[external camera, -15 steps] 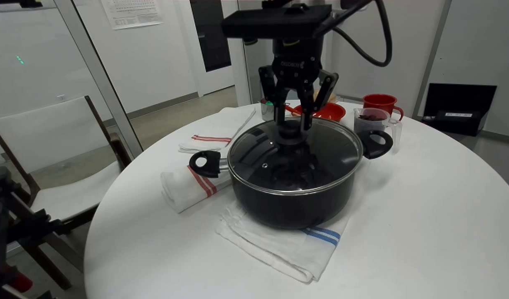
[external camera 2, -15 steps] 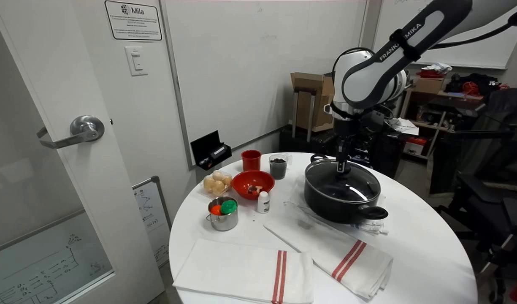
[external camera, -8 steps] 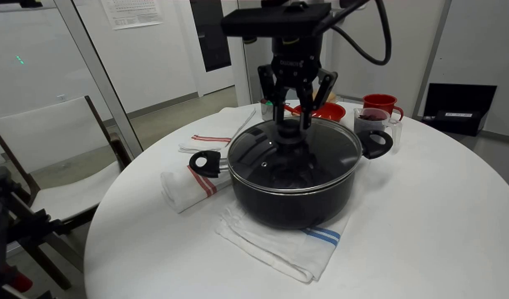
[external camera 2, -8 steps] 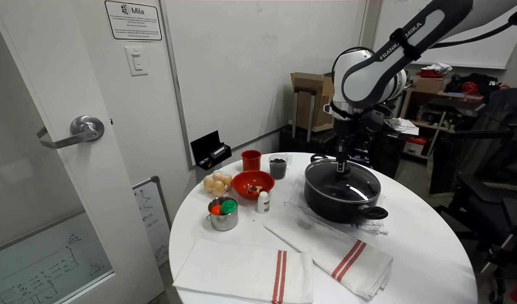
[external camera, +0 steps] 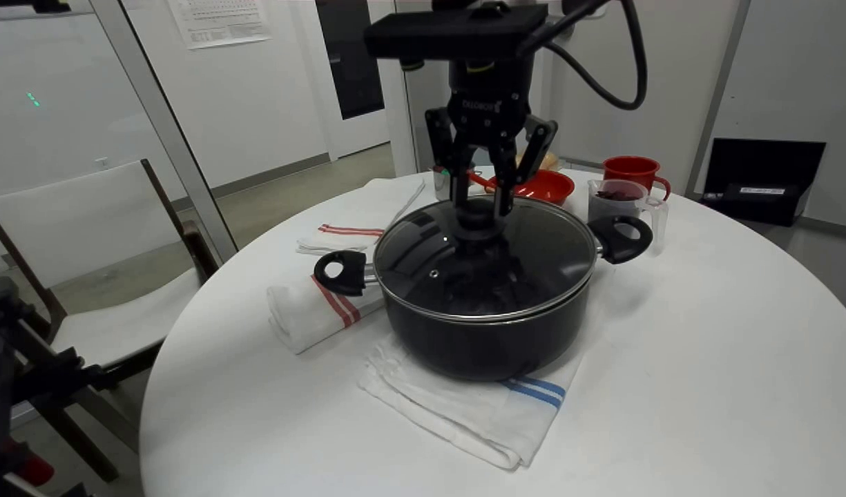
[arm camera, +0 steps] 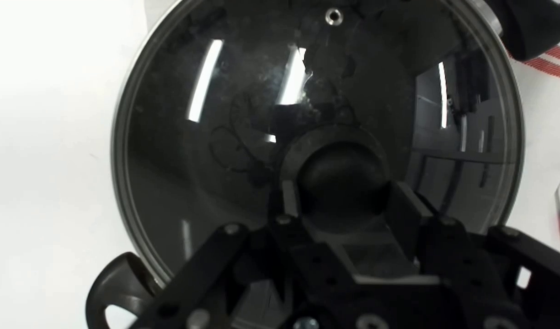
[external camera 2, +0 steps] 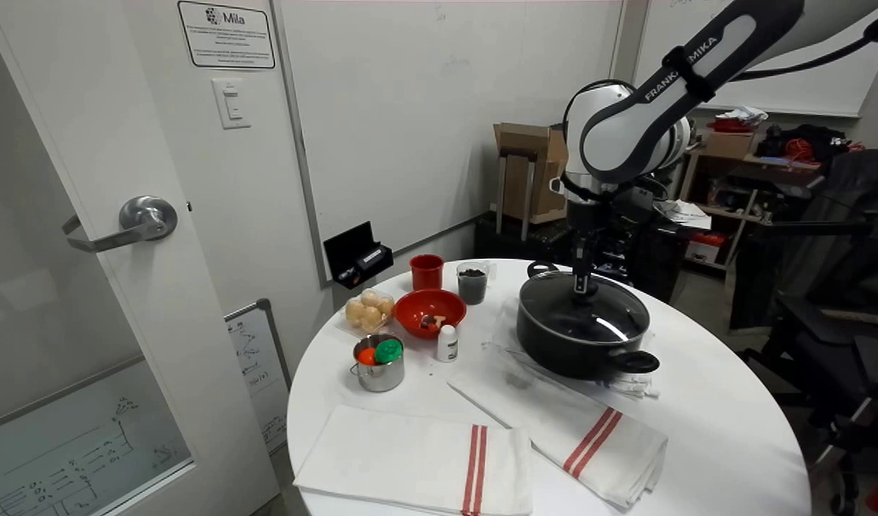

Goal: Place the lid on the pot

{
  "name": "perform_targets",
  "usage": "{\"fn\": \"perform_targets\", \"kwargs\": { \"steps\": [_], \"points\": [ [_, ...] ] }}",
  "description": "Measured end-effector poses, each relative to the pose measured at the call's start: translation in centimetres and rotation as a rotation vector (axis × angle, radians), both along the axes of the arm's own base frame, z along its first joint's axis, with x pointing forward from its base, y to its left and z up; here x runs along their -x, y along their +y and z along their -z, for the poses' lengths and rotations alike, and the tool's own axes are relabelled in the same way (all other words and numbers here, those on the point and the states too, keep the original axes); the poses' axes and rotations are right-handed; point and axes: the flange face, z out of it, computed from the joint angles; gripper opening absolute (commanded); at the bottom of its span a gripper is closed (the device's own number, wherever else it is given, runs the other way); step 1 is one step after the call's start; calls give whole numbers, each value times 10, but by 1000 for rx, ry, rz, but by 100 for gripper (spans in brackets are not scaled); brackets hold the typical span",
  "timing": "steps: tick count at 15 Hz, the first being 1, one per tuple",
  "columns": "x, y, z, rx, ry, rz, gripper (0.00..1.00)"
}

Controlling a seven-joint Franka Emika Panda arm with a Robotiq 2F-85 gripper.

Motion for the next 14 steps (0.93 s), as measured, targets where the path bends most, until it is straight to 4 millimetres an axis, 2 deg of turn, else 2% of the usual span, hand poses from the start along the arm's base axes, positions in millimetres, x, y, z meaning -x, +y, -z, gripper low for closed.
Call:
{"fn": "perform_targets", "kwargs": {
  "steps": [1, 2, 3, 7, 14],
  "points": [
    [0, 0, 0, 0, 0, 0, 46],
    [0, 0, 0, 0, 1, 0, 75],
    [0, 0, 0, 0, 1, 0, 76],
    [0, 2, -4, -3, 8, -2, 99],
    [-2, 4, -17, -5, 8, -6, 100]
  ]
}}
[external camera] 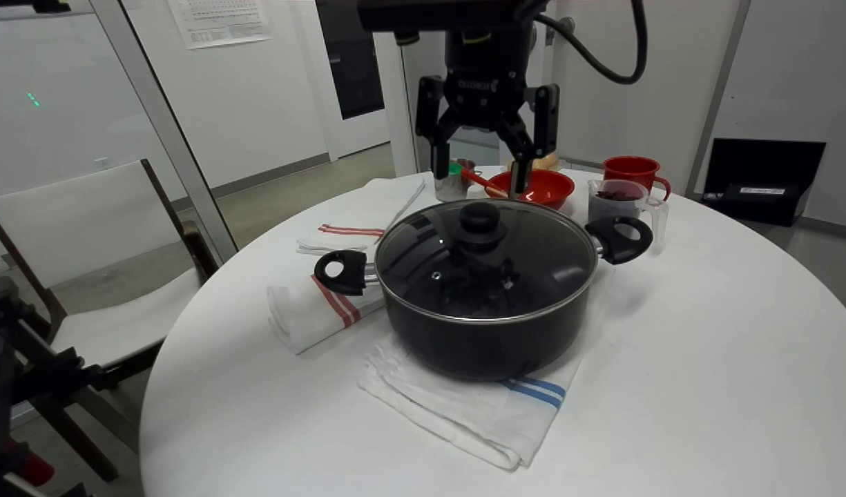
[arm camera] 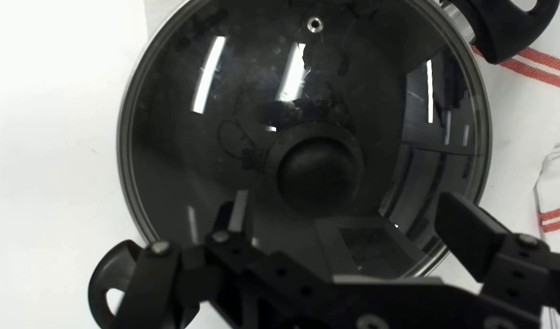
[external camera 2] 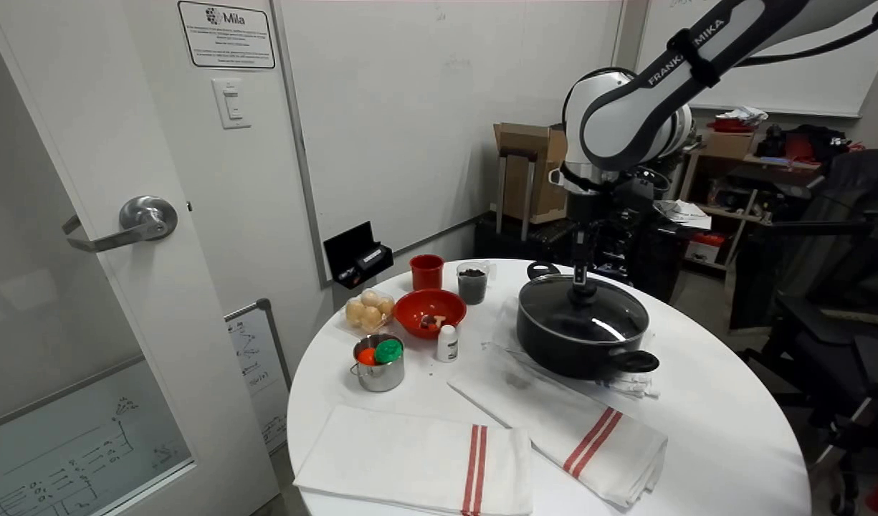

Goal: Place the lid on the pot

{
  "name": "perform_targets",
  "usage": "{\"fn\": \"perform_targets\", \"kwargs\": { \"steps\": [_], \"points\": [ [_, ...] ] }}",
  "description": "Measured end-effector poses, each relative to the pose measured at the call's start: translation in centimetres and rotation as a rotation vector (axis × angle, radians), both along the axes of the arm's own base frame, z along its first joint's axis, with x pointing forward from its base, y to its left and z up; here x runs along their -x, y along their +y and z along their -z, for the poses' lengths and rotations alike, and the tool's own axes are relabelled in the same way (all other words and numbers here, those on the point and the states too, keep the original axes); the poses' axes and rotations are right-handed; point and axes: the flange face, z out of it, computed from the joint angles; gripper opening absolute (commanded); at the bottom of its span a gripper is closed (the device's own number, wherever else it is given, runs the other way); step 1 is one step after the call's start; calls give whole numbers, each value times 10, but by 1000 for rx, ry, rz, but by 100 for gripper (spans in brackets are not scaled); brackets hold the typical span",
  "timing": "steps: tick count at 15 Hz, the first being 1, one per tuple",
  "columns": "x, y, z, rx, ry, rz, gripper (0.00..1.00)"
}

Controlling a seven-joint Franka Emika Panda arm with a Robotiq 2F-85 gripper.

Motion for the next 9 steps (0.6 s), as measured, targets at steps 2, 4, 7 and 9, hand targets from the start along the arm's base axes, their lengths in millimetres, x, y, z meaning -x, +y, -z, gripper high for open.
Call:
{"fn": "perform_targets", "kwargs": {
  "steps": [2, 4, 7, 9],
  "points": [
    [0, 0, -2, 0, 0, -1, 100],
    [0, 1, -3, 0, 0, -1, 100],
    [-1, 1, -4, 0, -1, -2, 100],
    [-1, 1, -5, 1, -3, -2, 100]
  ]
}}
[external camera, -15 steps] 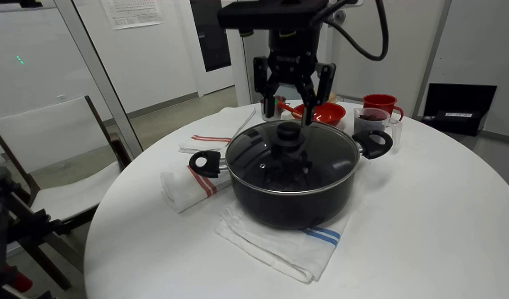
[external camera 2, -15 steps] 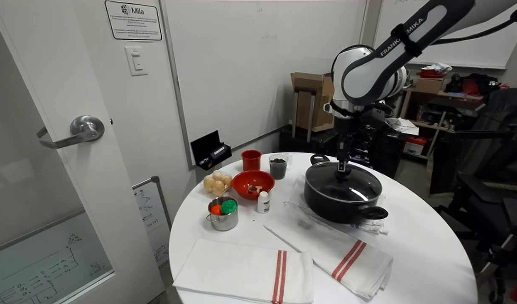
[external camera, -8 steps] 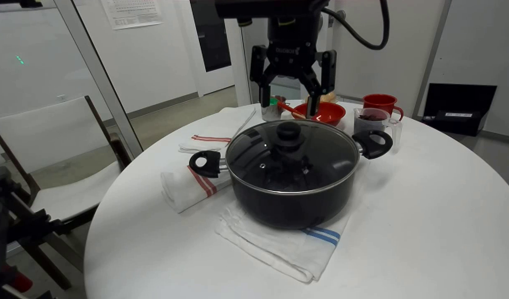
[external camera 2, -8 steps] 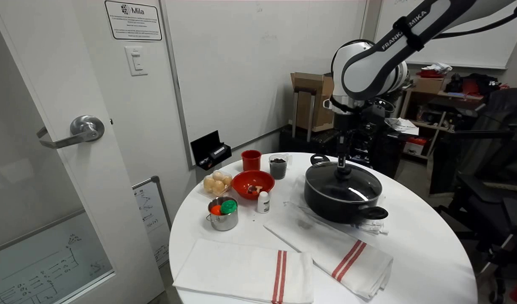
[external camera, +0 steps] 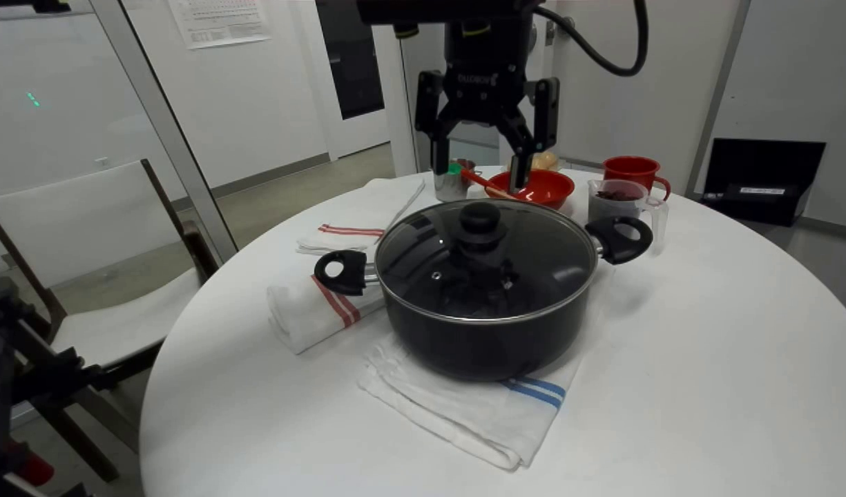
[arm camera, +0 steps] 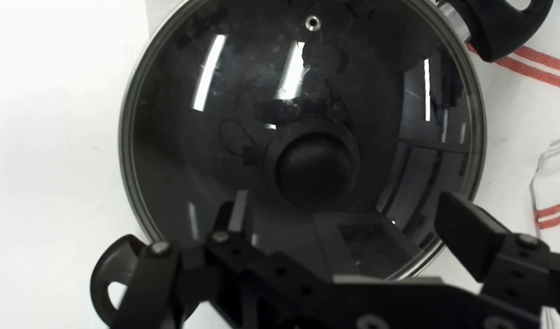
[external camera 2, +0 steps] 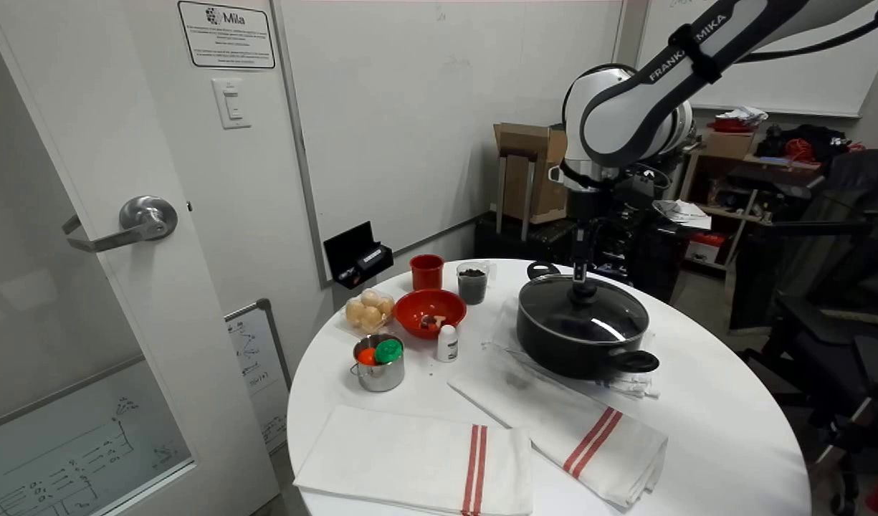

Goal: Place the lid on the pot

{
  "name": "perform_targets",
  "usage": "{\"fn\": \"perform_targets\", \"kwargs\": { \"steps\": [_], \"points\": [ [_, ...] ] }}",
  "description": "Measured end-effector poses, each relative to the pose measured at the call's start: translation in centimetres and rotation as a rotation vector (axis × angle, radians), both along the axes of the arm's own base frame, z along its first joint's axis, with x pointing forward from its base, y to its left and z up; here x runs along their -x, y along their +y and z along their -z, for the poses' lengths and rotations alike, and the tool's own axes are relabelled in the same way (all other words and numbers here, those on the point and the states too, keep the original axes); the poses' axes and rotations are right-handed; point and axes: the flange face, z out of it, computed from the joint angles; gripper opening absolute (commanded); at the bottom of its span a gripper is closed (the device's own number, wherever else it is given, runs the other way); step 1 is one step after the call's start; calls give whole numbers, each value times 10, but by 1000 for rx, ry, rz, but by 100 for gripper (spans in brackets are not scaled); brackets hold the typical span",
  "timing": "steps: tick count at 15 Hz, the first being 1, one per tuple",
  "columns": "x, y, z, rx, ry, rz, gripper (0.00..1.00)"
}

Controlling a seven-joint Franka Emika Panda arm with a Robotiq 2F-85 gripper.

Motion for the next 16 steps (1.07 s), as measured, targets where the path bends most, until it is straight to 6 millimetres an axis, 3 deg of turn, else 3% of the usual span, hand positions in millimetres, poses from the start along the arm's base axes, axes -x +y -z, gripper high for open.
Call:
{"fn": "perform_targets", "kwargs": {
  "steps": [9, 16],
  "points": [
    [3, 8, -24, 7, -34, -11, 100],
    [3, 15, -46, 38, -161, -23, 100]
  ]
}}
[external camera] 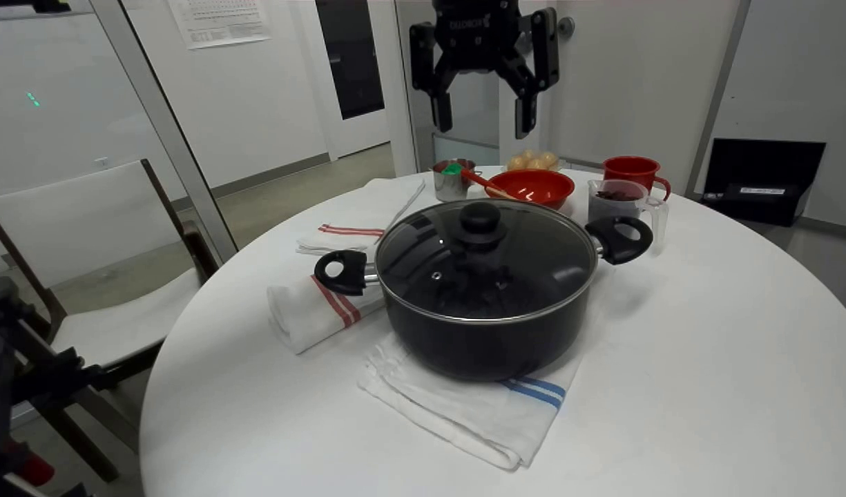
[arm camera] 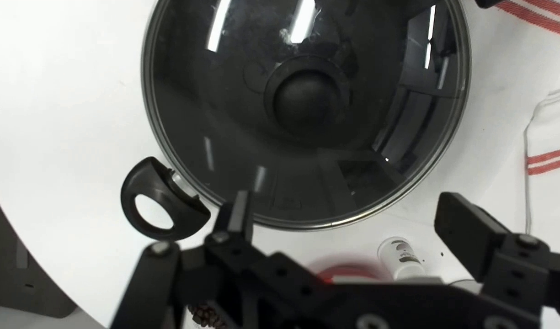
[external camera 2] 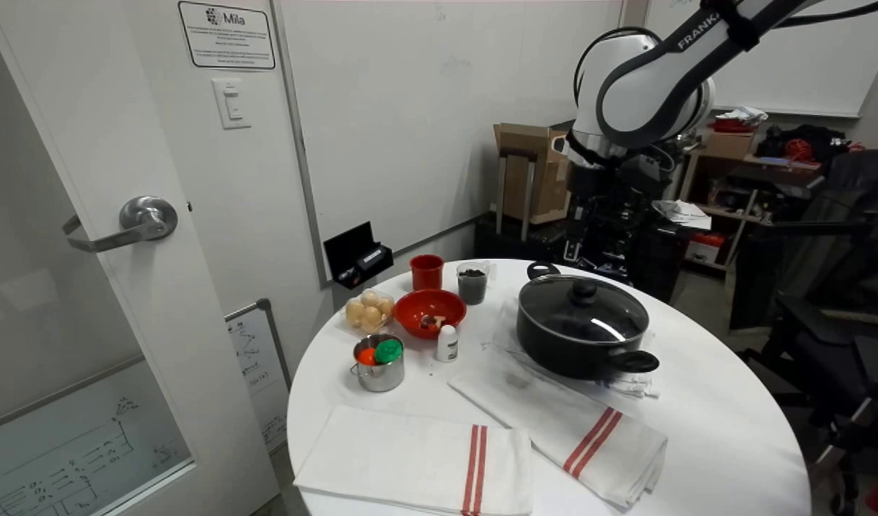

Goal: Place the lid on the pot

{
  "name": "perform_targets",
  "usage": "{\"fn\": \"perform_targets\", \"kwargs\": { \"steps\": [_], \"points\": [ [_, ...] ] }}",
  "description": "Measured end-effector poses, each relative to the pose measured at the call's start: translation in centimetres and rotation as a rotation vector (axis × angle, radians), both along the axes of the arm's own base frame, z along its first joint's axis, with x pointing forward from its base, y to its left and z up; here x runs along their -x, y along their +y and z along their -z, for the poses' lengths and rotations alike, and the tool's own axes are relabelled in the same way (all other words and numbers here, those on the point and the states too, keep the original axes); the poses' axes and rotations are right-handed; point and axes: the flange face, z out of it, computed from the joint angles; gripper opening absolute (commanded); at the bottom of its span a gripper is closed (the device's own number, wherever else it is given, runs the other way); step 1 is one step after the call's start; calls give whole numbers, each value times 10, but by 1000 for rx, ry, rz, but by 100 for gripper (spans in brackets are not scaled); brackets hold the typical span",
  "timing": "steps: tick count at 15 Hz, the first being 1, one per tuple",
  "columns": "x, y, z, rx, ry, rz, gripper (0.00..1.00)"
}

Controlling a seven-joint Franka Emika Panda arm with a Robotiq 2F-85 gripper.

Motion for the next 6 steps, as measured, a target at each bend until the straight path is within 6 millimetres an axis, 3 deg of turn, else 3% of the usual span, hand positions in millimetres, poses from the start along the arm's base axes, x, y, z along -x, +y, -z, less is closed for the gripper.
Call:
{"fn": "perform_targets", "kwargs": {
  "steps": [6],
  "points": [
    [5, 5, -9, 15, -60, -8, 100]
  ]
}}
